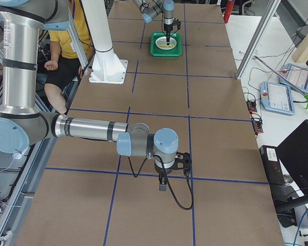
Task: Place spoon
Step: 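Lower the left gripper and close it on the yellow spoon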
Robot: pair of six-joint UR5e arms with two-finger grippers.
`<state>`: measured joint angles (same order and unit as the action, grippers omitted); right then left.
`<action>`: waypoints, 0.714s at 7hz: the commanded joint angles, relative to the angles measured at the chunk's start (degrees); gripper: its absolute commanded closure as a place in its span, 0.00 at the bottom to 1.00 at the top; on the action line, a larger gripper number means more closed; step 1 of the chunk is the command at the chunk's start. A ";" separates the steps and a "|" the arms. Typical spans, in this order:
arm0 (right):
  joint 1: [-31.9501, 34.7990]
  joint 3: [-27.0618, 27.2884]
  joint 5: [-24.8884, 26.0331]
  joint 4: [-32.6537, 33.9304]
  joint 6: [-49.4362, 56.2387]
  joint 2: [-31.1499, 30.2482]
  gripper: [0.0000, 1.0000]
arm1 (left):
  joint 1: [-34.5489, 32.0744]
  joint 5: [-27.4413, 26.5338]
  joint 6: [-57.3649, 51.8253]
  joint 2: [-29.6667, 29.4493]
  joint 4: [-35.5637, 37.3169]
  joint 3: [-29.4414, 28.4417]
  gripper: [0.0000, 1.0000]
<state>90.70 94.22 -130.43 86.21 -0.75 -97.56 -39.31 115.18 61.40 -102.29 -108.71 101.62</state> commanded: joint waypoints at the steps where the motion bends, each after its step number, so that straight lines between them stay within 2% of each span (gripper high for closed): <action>1: 0.00 0.00 0.00 0.01 0.05 0.00 0.00 | 1.78 -1.09 0.21 0.51 -0.01 -0.37 0.49; 3: 0.00 0.00 0.00 0.01 -0.04 0.00 0.00 | 1.78 -1.10 0.21 0.51 -0.01 -0.46 0.50; 4: 0.00 0.00 0.00 0.01 -0.04 0.00 0.00 | 1.78 -1.10 0.30 0.60 -0.01 -0.37 0.57; 5: 0.00 0.00 0.00 0.01 -0.04 0.00 0.00 | 1.87 -1.10 0.39 0.60 -0.01 -0.37 0.68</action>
<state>90.70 94.22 -130.43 86.22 -0.79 -97.56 -37.52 114.09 61.69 -101.72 -108.72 101.24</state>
